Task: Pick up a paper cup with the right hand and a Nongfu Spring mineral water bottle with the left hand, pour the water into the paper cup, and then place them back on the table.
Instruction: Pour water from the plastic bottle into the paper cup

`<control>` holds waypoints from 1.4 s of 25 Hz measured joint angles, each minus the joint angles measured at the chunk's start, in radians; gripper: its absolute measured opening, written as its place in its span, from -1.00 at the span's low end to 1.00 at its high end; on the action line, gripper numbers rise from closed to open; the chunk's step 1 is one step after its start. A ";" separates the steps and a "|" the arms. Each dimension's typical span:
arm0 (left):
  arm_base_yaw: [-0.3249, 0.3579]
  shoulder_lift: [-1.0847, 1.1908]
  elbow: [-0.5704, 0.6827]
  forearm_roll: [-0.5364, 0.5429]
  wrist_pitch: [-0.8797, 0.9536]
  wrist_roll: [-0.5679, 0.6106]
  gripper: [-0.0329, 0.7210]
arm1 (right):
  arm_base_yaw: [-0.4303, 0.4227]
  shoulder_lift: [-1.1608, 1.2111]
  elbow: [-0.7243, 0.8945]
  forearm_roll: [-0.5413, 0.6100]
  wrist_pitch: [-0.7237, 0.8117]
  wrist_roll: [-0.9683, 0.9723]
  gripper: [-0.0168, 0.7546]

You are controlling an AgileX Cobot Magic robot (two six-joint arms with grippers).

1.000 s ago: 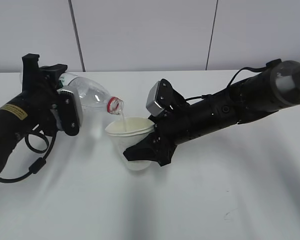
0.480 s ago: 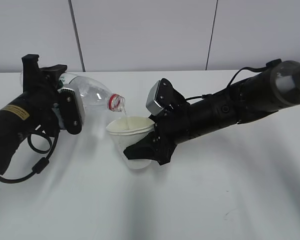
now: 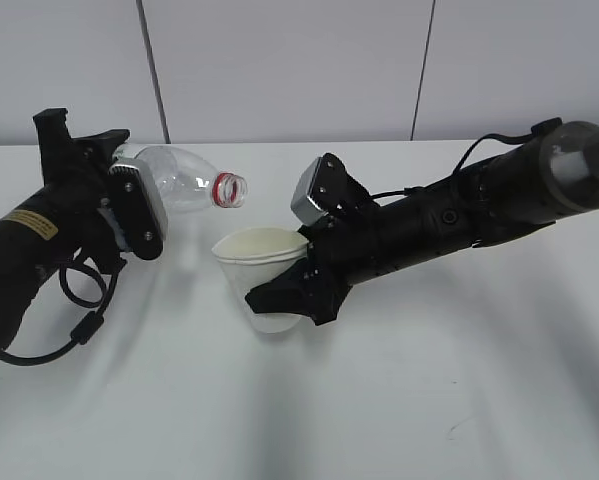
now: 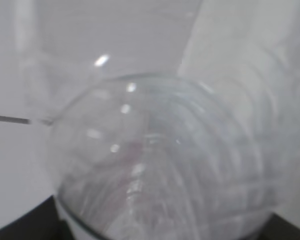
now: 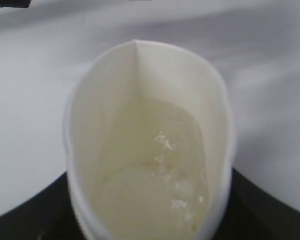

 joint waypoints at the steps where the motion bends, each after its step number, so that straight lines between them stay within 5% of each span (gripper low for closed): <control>1: 0.000 0.000 0.000 0.000 0.000 -0.013 0.18 | 0.000 0.000 0.000 0.003 0.000 0.000 0.19; 15: 0.000 0.000 0.012 -0.060 -0.001 -0.417 0.18 | 0.000 0.000 0.000 0.059 0.018 -0.011 0.19; 31: 0.000 0.000 0.021 -0.069 0.005 -1.127 0.18 | 0.000 0.000 0.000 0.209 0.026 -0.023 0.19; 35: 0.000 0.000 0.021 -0.049 0.045 -1.216 0.18 | 0.000 0.000 0.000 0.264 0.028 -0.054 0.19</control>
